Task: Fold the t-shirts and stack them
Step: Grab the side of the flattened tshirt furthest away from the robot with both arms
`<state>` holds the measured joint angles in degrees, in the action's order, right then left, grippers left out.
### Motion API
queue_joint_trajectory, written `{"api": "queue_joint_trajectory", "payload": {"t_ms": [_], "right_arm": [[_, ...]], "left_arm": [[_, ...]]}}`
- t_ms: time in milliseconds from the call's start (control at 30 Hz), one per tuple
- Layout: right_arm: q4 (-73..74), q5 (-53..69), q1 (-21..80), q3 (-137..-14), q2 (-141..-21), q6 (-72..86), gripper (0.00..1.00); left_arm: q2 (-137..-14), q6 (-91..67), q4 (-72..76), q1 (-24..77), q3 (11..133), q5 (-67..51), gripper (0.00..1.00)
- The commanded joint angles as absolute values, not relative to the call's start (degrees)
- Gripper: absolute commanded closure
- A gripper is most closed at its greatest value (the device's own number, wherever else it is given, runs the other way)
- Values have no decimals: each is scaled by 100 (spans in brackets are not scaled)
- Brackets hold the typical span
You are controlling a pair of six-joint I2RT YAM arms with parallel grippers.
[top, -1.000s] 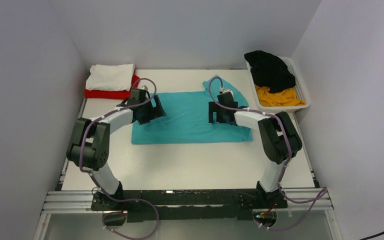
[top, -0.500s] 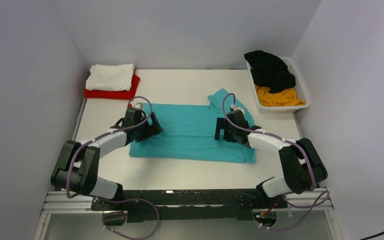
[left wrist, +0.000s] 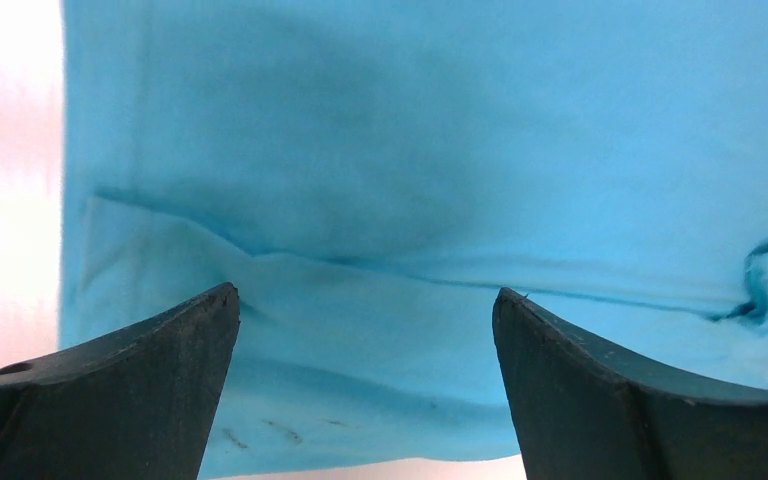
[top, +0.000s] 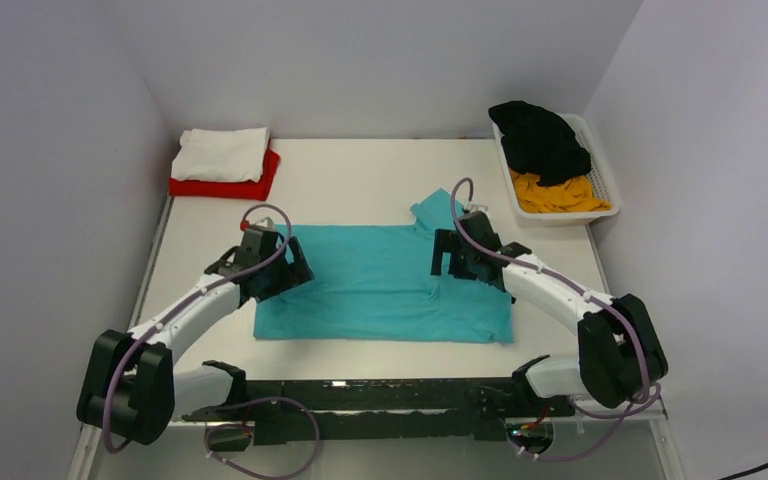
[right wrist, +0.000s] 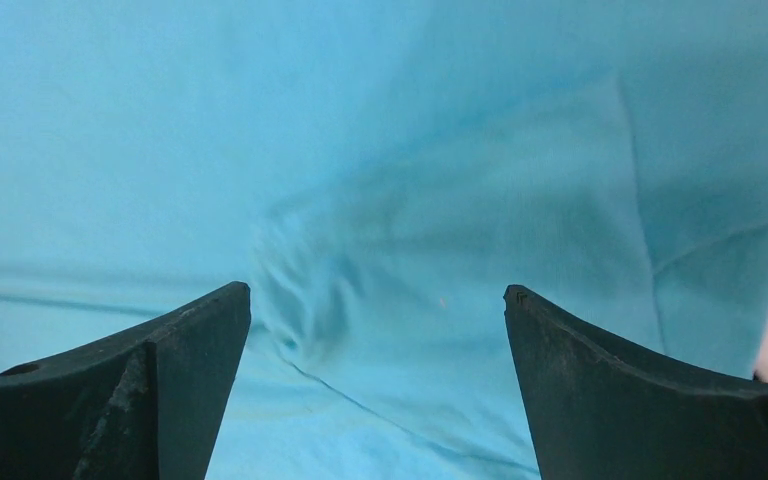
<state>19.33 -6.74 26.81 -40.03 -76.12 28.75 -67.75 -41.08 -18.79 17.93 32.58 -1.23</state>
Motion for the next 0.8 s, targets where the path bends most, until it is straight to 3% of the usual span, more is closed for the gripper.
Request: {"api": "queue_joint_trajectory", "payload": {"t_ms": [0,433,600,767], "right_arm": [[1762,-1286,2578,-5070,-7774,2889,0],[1232,-1637,2031,-8429,-10876,1990,0],[1091,-1274,1865,-9144,-11775,1767,0],[1253,-1328,1813,-9770,-12344,1597,0]], "left_arm": [[-6736,-3770,-2132,1677,4418,692,0],[-10180,-2714,-2544,359,7817,564,1],[-11028,-2538,-2675,280,8336,445,7],[-11176,-2771,-2607,264,8031,423,14]]}}
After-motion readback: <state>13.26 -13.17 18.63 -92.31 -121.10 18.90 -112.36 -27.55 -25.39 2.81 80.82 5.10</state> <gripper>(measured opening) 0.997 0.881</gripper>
